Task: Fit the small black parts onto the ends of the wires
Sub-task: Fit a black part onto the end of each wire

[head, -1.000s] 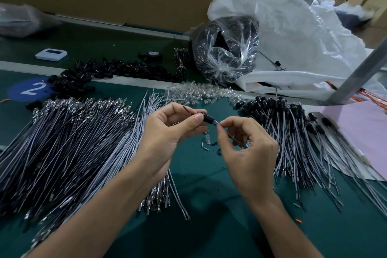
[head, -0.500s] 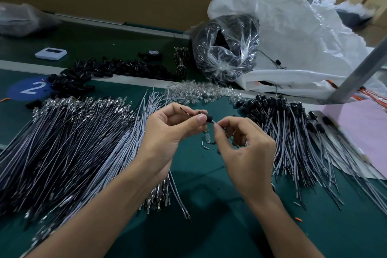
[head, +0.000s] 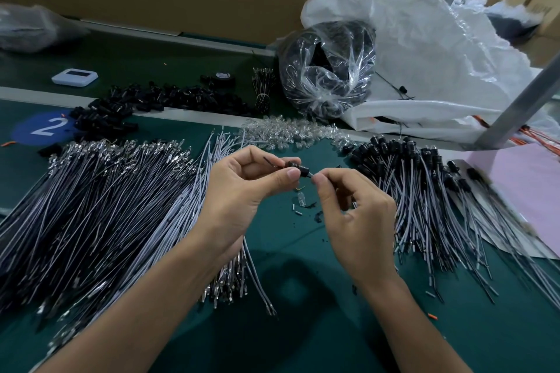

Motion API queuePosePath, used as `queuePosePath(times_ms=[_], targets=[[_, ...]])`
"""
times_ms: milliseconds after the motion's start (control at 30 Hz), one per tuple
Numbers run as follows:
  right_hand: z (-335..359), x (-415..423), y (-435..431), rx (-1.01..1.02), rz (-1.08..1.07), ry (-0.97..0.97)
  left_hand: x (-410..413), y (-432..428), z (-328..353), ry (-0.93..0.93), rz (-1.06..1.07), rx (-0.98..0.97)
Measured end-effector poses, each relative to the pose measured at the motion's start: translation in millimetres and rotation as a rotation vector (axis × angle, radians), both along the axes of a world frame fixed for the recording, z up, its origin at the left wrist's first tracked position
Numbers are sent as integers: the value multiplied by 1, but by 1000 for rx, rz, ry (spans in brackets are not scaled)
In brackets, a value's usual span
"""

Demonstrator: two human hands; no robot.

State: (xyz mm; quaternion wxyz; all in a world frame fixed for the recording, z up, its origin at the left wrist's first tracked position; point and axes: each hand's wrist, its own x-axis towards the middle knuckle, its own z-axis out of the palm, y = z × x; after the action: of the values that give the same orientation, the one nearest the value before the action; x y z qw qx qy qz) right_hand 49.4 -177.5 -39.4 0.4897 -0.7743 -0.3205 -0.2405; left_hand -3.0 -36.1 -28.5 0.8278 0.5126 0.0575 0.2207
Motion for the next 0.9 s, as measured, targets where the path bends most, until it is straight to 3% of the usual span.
queuePosePath(times_ms=[533, 900], targets=[[-3, 3, -4, -22, -50, -193, -1, 1, -1, -8, -18, 34], [1, 1, -6, -14, -27, -160, -1, -2, -2, -38, -35, 72]])
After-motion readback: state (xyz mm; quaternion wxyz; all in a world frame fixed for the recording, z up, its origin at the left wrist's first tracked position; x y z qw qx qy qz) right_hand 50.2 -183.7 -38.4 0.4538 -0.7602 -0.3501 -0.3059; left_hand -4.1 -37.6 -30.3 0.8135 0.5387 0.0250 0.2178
